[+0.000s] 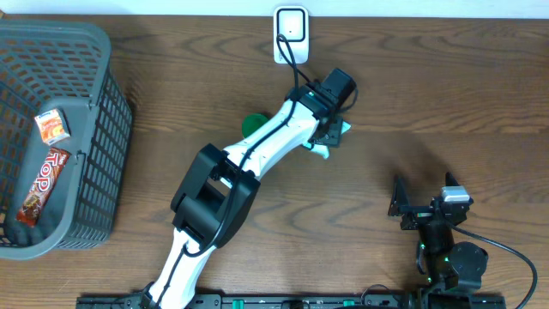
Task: Scan the item barcode
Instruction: 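Carry the wipes pack to the scanner with the left gripper, then place the wipes pack right of the bottle and release, then reach into the basket and grasp the red Top snack bar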
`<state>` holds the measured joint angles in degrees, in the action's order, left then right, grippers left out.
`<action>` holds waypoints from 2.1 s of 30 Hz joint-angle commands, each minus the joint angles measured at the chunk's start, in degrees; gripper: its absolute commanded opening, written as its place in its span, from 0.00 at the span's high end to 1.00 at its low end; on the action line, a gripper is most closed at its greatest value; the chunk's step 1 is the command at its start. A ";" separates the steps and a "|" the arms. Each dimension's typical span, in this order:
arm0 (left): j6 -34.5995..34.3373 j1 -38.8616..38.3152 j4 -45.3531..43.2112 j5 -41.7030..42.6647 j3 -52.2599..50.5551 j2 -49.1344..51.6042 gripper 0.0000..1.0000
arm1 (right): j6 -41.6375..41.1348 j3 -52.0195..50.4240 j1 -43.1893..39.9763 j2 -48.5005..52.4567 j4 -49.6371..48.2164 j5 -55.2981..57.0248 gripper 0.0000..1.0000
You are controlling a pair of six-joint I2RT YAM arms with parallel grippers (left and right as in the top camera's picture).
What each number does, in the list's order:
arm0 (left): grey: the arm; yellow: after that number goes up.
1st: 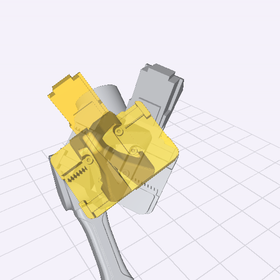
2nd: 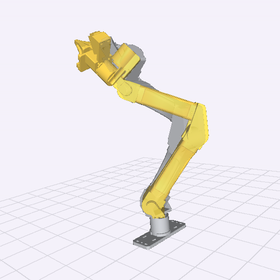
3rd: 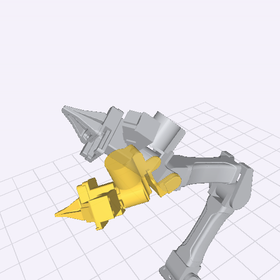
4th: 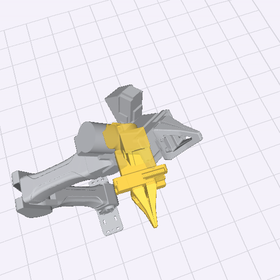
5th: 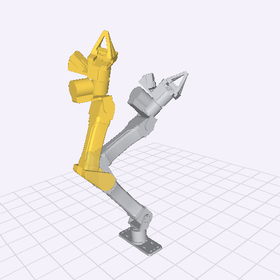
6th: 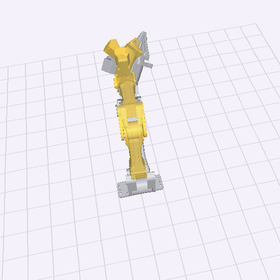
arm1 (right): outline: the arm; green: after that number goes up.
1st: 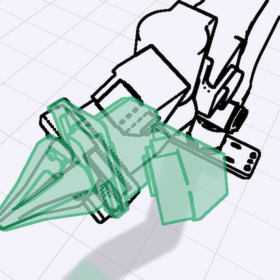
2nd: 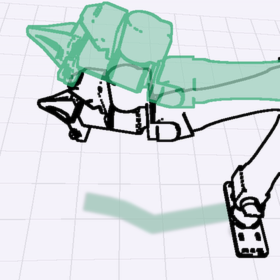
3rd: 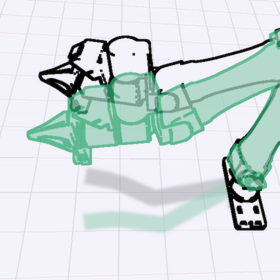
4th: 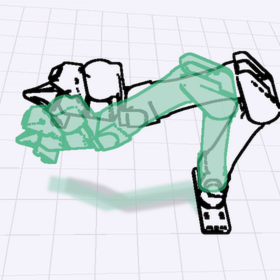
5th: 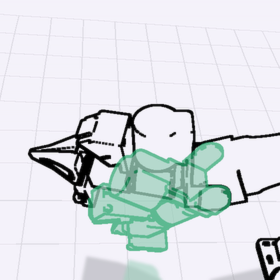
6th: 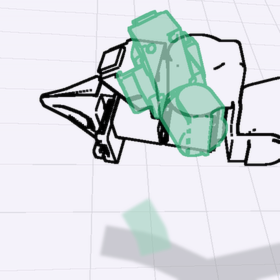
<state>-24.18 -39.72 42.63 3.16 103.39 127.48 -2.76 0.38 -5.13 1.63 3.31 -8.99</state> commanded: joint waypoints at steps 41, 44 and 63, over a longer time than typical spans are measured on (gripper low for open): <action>4.15 0.68 6.75 -2.29 7.65 -2.54 0.92 | -0.35 -0.07 0.31 -0.11 0.20 0.09 0.01; 9.88 2.21 10.99 -3.65 13.31 -10.16 0.41 | -0.35 -0.07 0.31 -0.11 0.20 0.09 0.01; -8.92 60.41 35.34 -14.38 9.60 -39.12 0.02 | -0.35 -0.07 0.31 -0.11 0.20 0.09 0.01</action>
<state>-22.55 10.98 77.17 -10.70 119.02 85.97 -2.79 0.38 -5.13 1.65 3.31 -8.99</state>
